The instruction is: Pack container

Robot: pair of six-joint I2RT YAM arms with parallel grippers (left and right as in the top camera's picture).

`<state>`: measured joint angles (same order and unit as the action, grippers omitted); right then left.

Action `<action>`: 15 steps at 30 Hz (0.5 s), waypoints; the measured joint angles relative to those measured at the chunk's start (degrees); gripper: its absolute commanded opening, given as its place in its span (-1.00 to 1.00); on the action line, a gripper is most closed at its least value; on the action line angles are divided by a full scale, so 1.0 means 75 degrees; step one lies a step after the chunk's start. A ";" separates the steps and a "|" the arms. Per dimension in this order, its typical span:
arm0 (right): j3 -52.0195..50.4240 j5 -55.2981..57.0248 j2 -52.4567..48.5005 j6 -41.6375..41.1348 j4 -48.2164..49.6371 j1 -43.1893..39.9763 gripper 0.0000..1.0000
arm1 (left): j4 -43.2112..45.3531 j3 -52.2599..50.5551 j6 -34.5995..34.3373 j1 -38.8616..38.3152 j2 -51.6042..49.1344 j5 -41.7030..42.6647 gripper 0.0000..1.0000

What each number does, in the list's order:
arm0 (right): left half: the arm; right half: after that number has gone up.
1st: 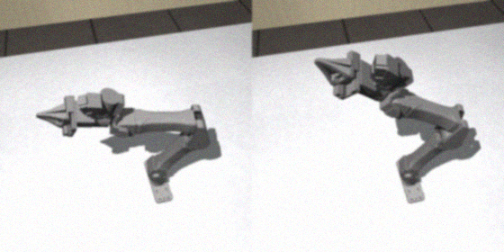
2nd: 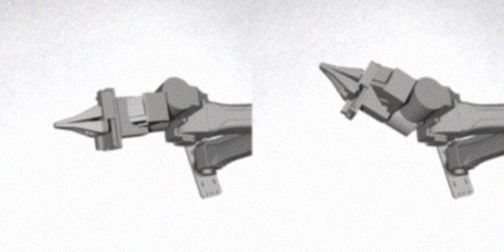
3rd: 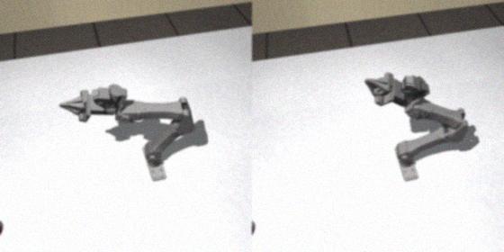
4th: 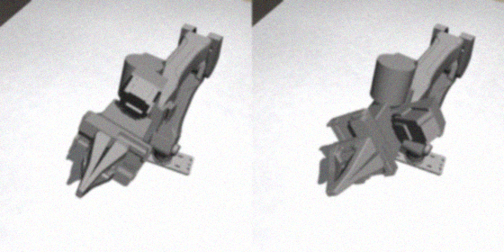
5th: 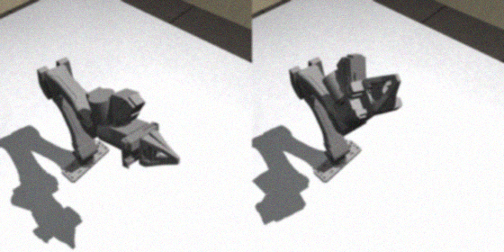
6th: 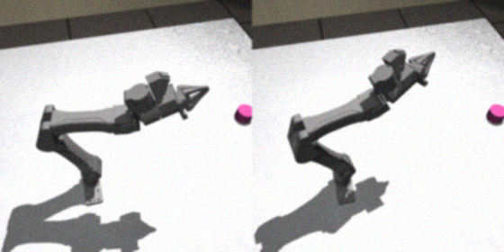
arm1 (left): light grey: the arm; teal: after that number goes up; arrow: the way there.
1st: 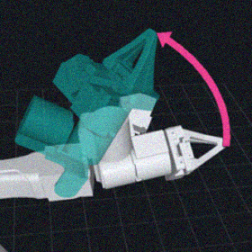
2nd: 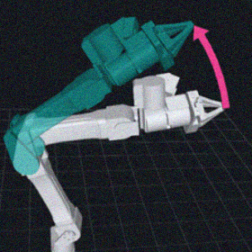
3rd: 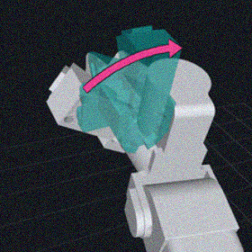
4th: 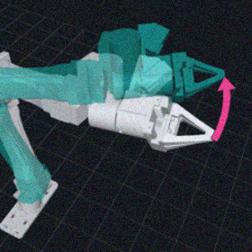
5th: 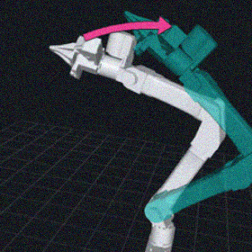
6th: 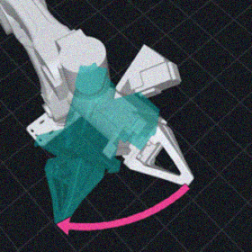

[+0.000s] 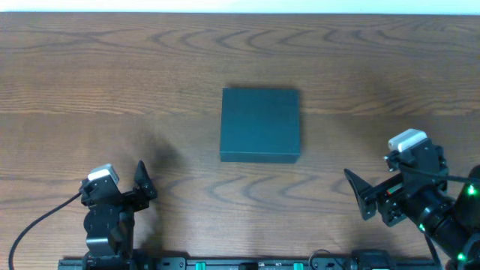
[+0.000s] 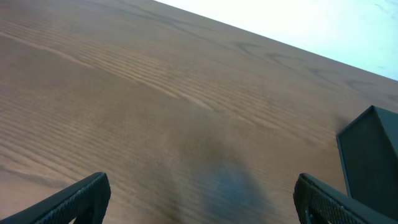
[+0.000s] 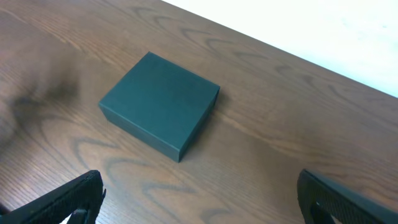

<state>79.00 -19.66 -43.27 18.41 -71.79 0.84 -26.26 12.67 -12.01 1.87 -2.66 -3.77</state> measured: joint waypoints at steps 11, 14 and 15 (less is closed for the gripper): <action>0.0000 0.0000 0.0000 0.0000 0.0000 -0.0003 0.98 | 0.0758 -0.0691 0.0003 0.0003 0.0265 0.0052 0.90; 0.0000 0.0000 0.0000 0.0000 -0.0003 0.0000 0.98 | 0.0761 -0.0691 0.0000 0.0003 0.0268 0.0052 0.90; 0.0000 0.0000 0.0000 0.0000 0.0000 0.0000 0.99 | 0.0761 -0.0691 0.0000 0.0003 0.0268 0.0052 0.91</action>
<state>79.00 -19.66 -43.27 18.41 -71.79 0.84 -20.56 7.49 -12.01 1.89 -0.64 -3.38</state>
